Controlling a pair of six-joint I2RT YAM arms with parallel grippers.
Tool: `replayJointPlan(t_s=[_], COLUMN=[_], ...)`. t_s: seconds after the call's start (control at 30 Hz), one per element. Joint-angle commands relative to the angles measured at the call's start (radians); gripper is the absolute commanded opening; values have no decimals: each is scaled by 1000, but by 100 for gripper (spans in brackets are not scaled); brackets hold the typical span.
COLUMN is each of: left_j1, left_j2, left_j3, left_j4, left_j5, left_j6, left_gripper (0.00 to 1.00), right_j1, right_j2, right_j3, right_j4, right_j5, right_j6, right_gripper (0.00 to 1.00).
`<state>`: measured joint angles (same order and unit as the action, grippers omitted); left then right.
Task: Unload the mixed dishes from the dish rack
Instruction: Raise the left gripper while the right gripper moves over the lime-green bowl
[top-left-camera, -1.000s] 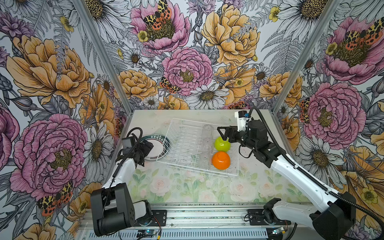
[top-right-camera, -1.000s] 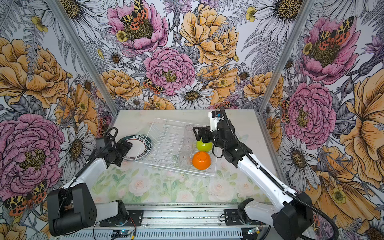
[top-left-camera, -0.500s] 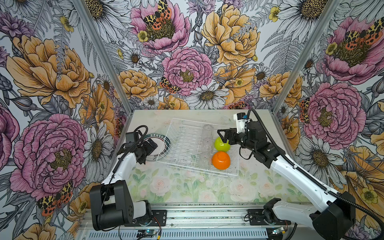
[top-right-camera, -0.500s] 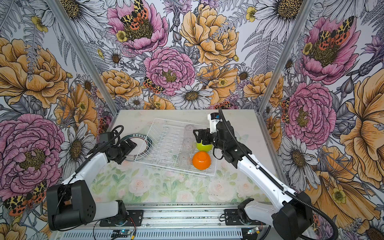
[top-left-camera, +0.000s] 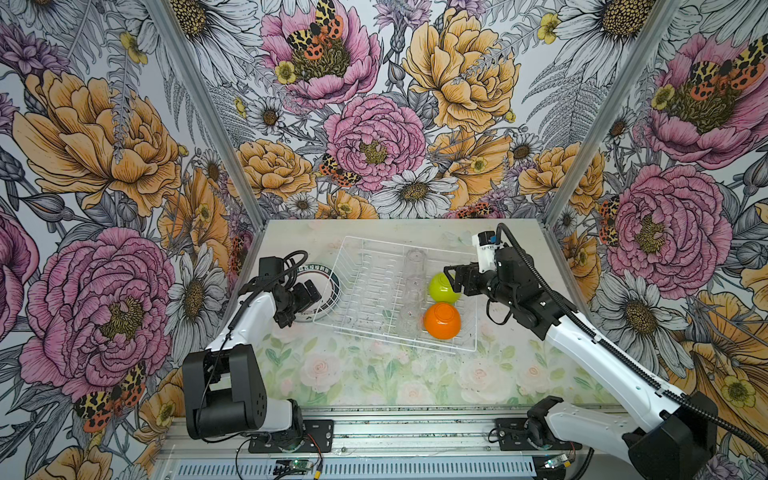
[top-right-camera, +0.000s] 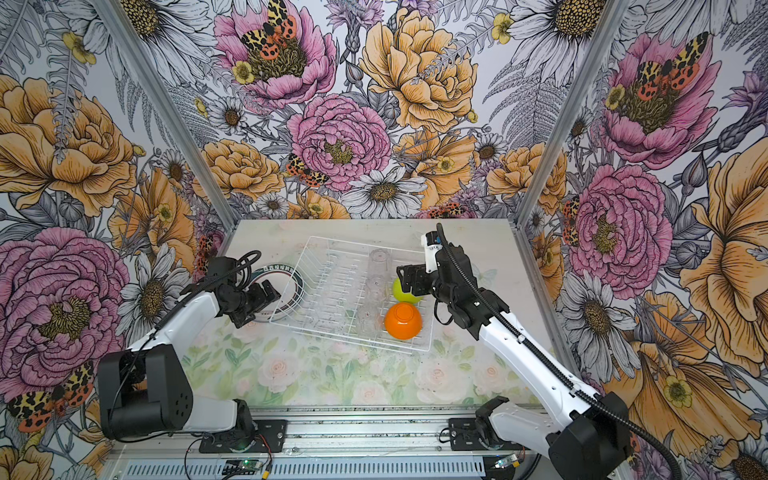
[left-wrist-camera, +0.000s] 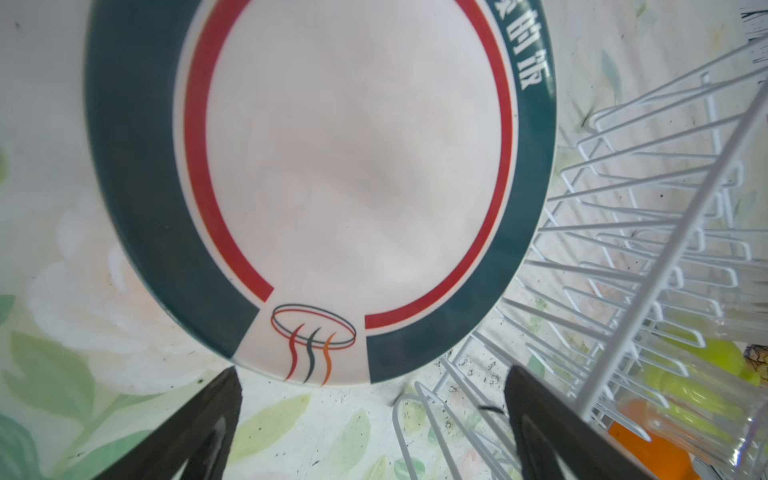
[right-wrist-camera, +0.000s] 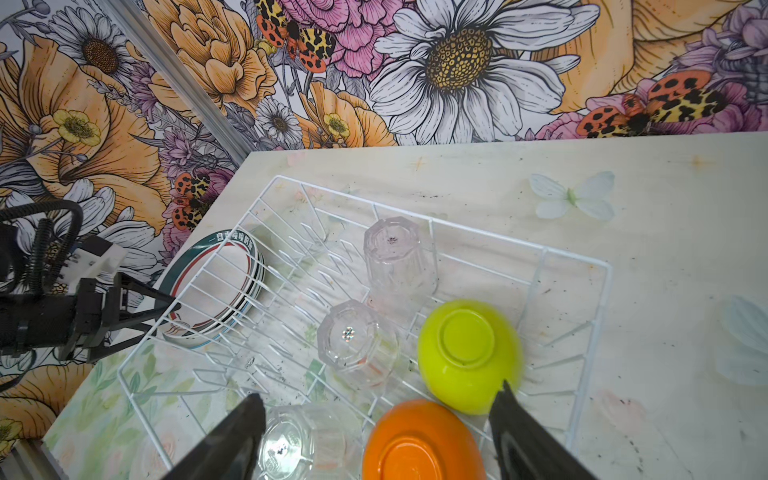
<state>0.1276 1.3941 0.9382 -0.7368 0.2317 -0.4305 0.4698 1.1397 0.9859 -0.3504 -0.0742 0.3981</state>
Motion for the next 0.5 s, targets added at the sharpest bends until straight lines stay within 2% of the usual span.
replayJointPlan(t_s=[0.0,0.2,0.37,0.47], left_j1=[-17,-19,-24,-58], left_j2=[-40,-94,-167,-229], left_j3=[33,38,46,66], left_j4=[-73,-110,-109,-107], left_j5=[-34,-93,-78,-87], left_j6=[52,68,39,6], left_gripper=[99,99,99,99], right_j1=[-8,-13,-29,-43], right_j2=[-11,9,23,39], right_j3=[14,22,23,17], right_j4=[-37,-69,-113,-139], right_j5=[45,74,133,171], right_j6=[-39,-60,-62,-57], right_gripper=[86,86,86,86])
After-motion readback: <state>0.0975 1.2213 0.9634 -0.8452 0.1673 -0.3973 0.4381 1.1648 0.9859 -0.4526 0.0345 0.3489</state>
